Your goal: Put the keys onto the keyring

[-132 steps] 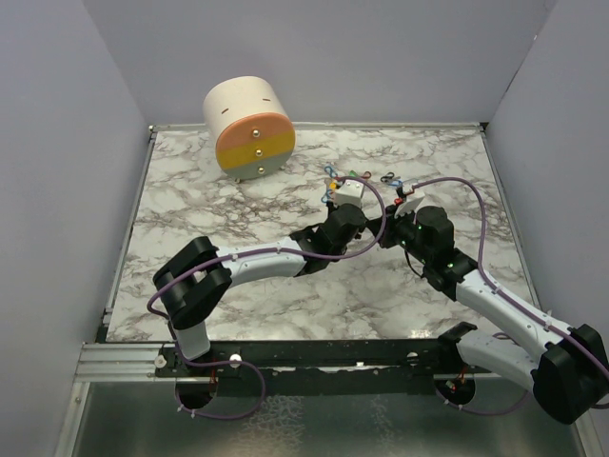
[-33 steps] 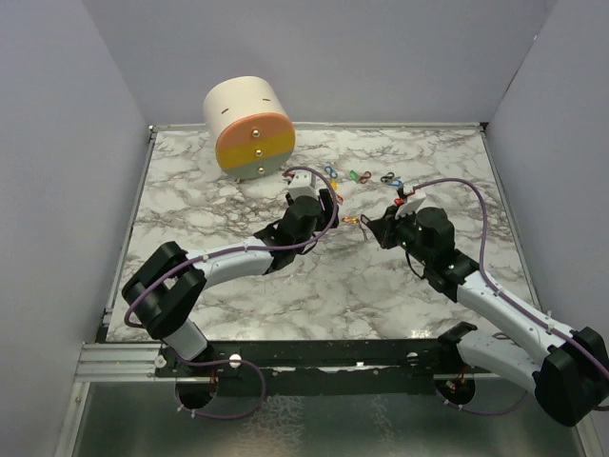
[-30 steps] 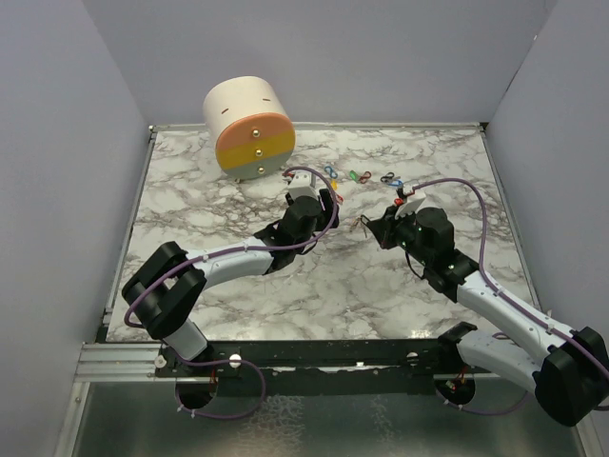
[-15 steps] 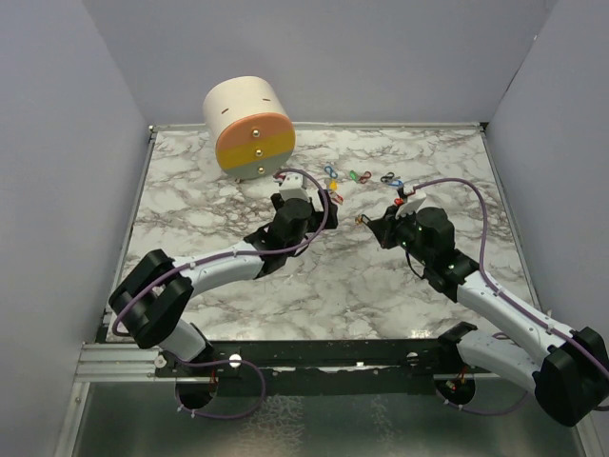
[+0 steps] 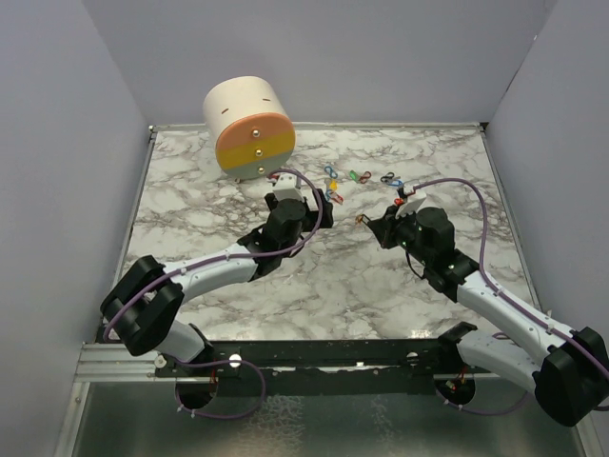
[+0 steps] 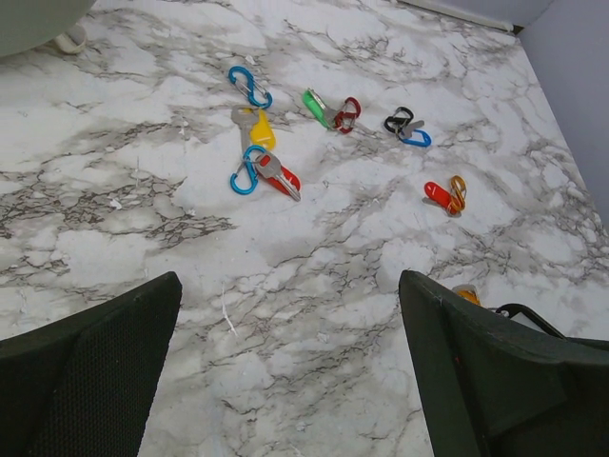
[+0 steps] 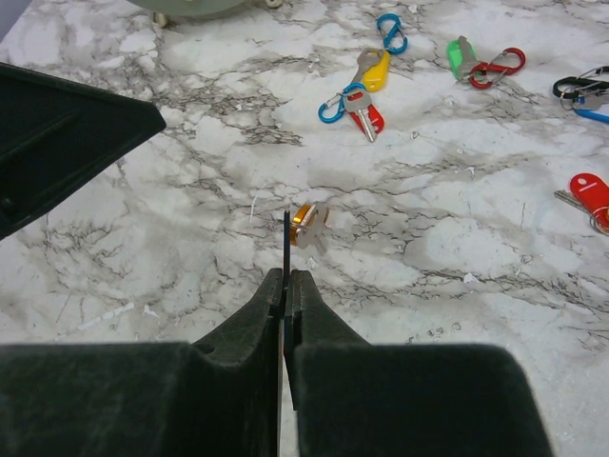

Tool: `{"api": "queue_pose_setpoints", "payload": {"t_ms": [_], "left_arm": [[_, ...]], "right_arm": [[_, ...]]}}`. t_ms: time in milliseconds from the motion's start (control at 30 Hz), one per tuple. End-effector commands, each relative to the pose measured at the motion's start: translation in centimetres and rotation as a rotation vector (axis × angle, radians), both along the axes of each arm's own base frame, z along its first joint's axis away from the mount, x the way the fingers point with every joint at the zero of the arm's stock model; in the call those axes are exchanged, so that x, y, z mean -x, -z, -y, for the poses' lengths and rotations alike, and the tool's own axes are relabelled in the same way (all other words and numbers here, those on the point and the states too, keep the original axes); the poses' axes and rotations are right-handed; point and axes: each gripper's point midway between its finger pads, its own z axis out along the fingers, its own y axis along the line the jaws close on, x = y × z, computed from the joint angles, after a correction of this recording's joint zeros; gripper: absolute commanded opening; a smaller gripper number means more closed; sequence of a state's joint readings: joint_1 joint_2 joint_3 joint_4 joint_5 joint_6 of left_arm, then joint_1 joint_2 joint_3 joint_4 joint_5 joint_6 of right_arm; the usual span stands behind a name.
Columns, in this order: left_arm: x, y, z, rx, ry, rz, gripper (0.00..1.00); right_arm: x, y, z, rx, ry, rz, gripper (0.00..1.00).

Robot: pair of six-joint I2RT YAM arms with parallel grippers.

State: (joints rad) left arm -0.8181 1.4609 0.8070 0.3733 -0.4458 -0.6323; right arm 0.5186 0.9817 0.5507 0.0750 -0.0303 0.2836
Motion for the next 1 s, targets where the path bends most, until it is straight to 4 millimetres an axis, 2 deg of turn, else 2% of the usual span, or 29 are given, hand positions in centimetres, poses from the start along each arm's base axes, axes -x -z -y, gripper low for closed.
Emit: {"api": "queue_pose_setpoints", "payload": {"t_ms": [0, 167, 400, 500, 633, 967], "left_arm": [[-0.1, -1.2, -1.2, 0.003, -0.037, 0.036, 0.99], [0.0, -1.4, -1.4, -0.001, -0.037, 0.042, 0.99], [0.2, -2.0, -1.9, -0.005, -0.036, 0.051, 0.99], [0.2, -2.2, -2.2, -0.017, -0.041, 0.053, 0.99], [0.3, -2.3, -2.8, -0.021, -0.057, 0.056, 0.99], [0.5, -2.5, -3.2, -0.021, -0.060, 0.064, 0.99]], "right_arm": [[-0.7, -0.4, 0.6, -0.004, 0.056, 0.009, 0.01], [-2.0, 0.4, 1.5, 0.019, 0.156, -0.032, 0.01], [-4.6, 0.9, 1.6, 0.074, 0.211, -0.035, 0.01], [-5.7, 2.4, 1.8, 0.112, 0.239, -0.067, 0.01], [-6.8, 3.3, 1.7, 0.130, 0.250, -0.082, 0.01], [-9.5, 2.4, 2.5, 0.162, 0.298, -0.060, 0.01]]}}
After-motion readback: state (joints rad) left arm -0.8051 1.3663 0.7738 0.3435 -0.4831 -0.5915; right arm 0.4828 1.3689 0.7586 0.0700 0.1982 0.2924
